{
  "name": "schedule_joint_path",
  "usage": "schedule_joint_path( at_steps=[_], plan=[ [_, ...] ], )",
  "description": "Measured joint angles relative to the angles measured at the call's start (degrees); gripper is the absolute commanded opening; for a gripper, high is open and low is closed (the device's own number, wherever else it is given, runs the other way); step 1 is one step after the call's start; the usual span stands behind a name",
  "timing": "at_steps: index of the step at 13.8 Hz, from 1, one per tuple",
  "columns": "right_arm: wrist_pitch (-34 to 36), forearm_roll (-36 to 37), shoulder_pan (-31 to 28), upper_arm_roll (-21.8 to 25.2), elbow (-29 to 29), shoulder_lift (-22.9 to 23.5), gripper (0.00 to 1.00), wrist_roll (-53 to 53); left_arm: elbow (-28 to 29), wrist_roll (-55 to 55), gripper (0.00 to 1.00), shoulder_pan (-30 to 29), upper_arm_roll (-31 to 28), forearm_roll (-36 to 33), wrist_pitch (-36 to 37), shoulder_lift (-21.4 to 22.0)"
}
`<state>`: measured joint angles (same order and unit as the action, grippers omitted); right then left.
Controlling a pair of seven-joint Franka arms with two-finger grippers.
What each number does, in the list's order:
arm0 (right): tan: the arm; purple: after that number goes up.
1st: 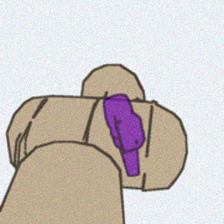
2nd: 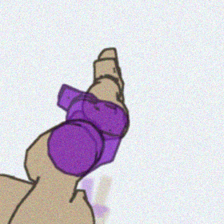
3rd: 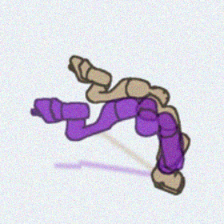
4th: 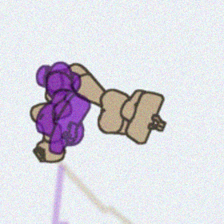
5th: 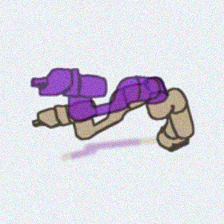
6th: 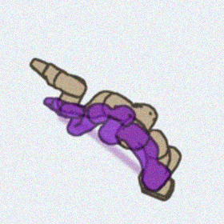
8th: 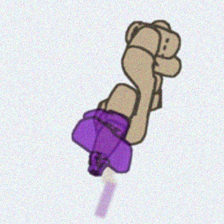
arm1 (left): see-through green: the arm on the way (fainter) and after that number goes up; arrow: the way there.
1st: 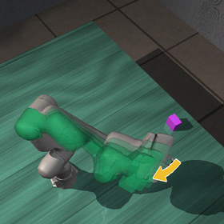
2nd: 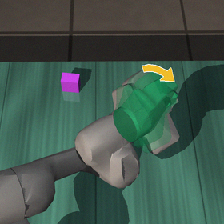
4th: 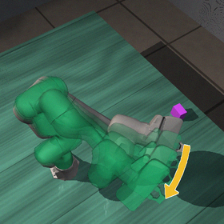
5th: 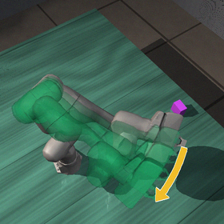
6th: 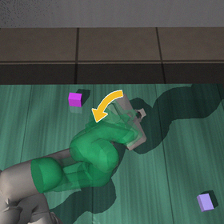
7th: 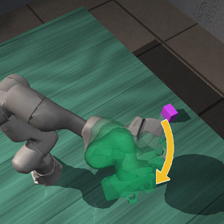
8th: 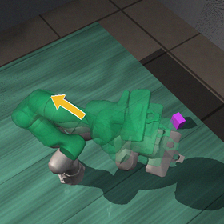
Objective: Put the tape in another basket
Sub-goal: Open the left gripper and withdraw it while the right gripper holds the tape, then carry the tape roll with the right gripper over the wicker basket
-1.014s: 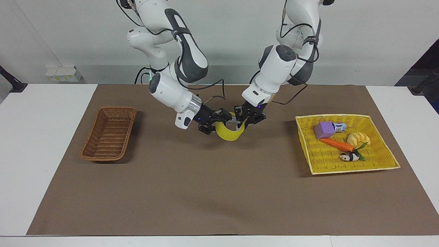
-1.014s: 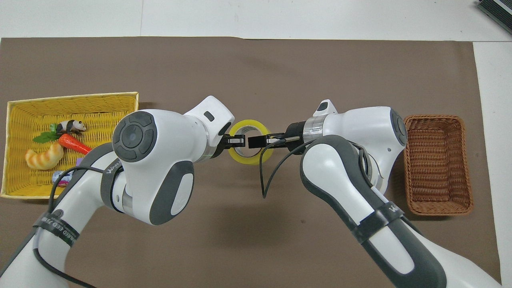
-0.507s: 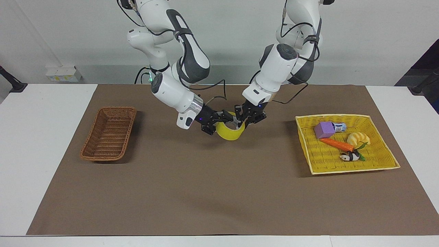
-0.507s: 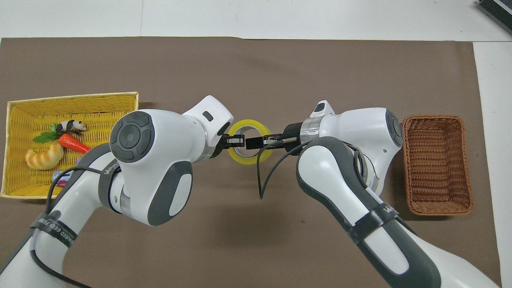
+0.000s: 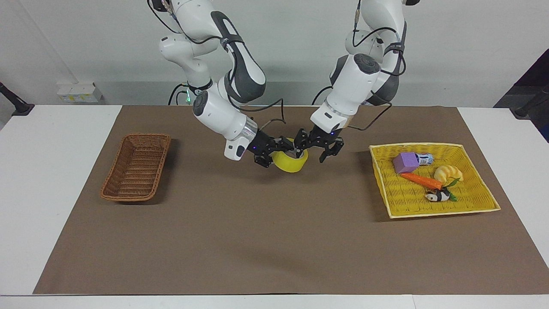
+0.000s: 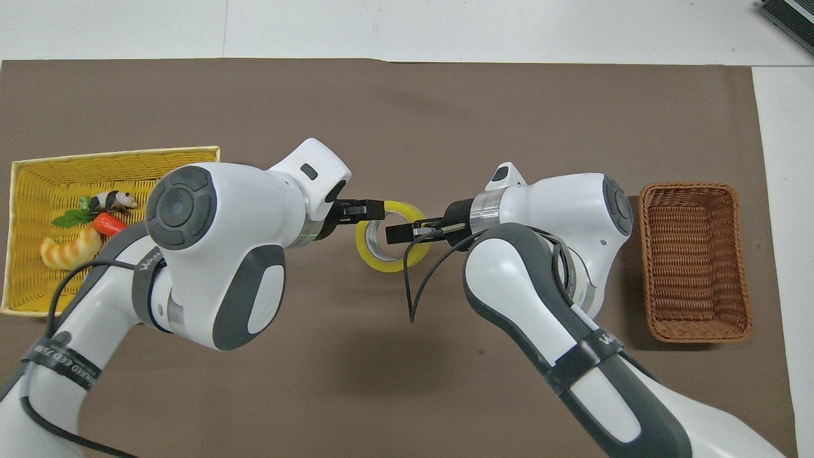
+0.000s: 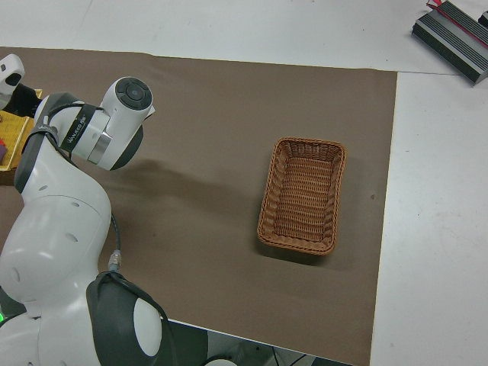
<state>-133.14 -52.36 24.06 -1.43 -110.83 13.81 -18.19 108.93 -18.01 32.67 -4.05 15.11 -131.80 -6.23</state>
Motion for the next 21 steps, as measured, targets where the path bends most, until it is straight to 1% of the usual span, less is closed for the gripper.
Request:
schedule_joint_path(
  at_steps=[4,6,8,10,12,18,21],
  plan=[
    [0.22,0.72,-0.42,0.22,-0.03,0.00,0.00,0.00,-0.71,1.76,1.00,-4.58,-0.36,-6.90,5.44,2.61],
    [0.23,0.87,-0.48,0.38,-0.03,0.00,0.00,0.00,-0.97,4.62,1.00,-7.25,-0.48,-8.91,6.30,3.39],
    [0.26,1.16,-0.48,0.41,-0.03,0.00,0.00,0.00,-2.40,8.67,1.00,-10.65,-0.53,-11.47,8.07,3.77],
    [0.91,2.88,-0.58,0.57,-0.02,-0.01,0.00,0.00,-5.86,13.90,1.00,-14.08,-0.59,-12.29,12.06,3.91],
    [3.06,5.13,-1.69,0.65,0.00,-0.24,0.00,0.00,-10.15,18.04,1.00,-16.92,-0.65,-12.49,17.71,4.10],
    [12.76,15.63,-7.98,0.94,0.89,-2.64,0.00,0.34,-21.01,27.19,1.00,-23.45,-0.77,-12.88,33.21,4.74],
    [17.49,21.30,-11.01,1.06,1.26,-4.10,0.00,0.69,-24.37,29.68,1.00,-25.96,-0.90,-13.21,38.16,4.79]
  ],
)
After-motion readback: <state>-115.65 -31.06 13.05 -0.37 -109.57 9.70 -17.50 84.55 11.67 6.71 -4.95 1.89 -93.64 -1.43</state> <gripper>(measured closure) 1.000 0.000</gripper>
